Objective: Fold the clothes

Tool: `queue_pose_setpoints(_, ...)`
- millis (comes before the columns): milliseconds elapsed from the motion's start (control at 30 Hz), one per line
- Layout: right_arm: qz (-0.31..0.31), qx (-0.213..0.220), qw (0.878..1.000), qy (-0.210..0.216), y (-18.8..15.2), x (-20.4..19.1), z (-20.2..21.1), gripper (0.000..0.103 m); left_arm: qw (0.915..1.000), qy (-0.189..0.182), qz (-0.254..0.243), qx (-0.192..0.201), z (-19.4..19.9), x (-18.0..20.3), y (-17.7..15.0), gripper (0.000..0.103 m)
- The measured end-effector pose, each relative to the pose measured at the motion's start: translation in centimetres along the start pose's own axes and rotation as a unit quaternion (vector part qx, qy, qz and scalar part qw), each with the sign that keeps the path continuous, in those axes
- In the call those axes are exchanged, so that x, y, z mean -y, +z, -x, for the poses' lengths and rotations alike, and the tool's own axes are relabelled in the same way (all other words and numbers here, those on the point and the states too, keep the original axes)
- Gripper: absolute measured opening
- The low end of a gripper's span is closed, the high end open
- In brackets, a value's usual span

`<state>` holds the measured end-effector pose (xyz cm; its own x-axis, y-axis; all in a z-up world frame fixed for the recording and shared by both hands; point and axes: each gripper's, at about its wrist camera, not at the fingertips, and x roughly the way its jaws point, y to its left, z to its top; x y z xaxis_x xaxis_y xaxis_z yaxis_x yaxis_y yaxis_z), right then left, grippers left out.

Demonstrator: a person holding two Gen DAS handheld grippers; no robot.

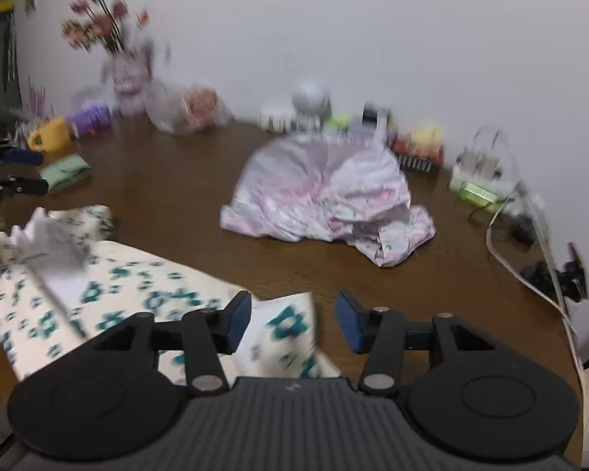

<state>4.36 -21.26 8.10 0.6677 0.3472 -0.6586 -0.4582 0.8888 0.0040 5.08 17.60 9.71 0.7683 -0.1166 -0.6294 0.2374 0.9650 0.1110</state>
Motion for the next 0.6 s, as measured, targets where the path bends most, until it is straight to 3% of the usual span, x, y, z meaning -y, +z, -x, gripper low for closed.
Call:
queue_pose_setpoints(67,-0.017,-0.028,0.999,0.029,1.5,1.4,-2.6,0.052,0.9981,-0.009,0.036,-0.049,-3.7,-0.9,0.3,0.074)
queue_pose_setpoints(167,-0.039,-0.072,0.996,0.047,2.3,1.9,-6.0,0.052,0.9922,-0.018,0.073,-0.099,-7.2,-1.6,-0.2,0.064)
queue_pose_setpoints(267,-0.03,-0.11,0.993,0.041,1.9,1.1,-8.8,0.052,0.9883,-0.01,0.089,-0.123,-8.2,-2.0,-1.1,0.029)
queue_pose_setpoints(367,-0.011,-0.114,0.993,0.036,1.3,-0.1,-9.3,0.046,0.9867,-0.004,0.109,-0.12,-7.8,-2.6,-1.4,0.006)
queue_pose_setpoints(400,-0.006,-0.109,0.993,0.032,1.2,-0.4,-9.2,0.033,0.9866,0.0,0.119,-0.112,-7.3,-2.7,-1.5,0.006)
queue_pose_setpoints(433,0.0,-0.104,0.994,0.029,1.0,-0.7,-9.0,0.01,0.9865,0.005,0.127,-0.103,-6.8,-2.8,-1.5,0.006)
queue_pose_setpoints(467,0.005,-0.099,0.995,0.025,0.9,-1.1,-8.9,0.004,0.9869,0.012,0.131,-0.093,-6.3,-2.6,-1.5,0.005)
queue_pose_setpoints(533,0.016,-0.089,0.996,0.018,0.5,-1.7,-8.6,0.0,0.987,0.025,0.144,-0.066,-4.1,-2.1,-1.6,0.005)
queue_pose_setpoints(600,0.019,-0.052,0.998,0.019,0.2,-2.1,-5.7,0.0,0.9876,0.039,0.15,-0.021,-1.0,-0.9,-2.2,0.005)
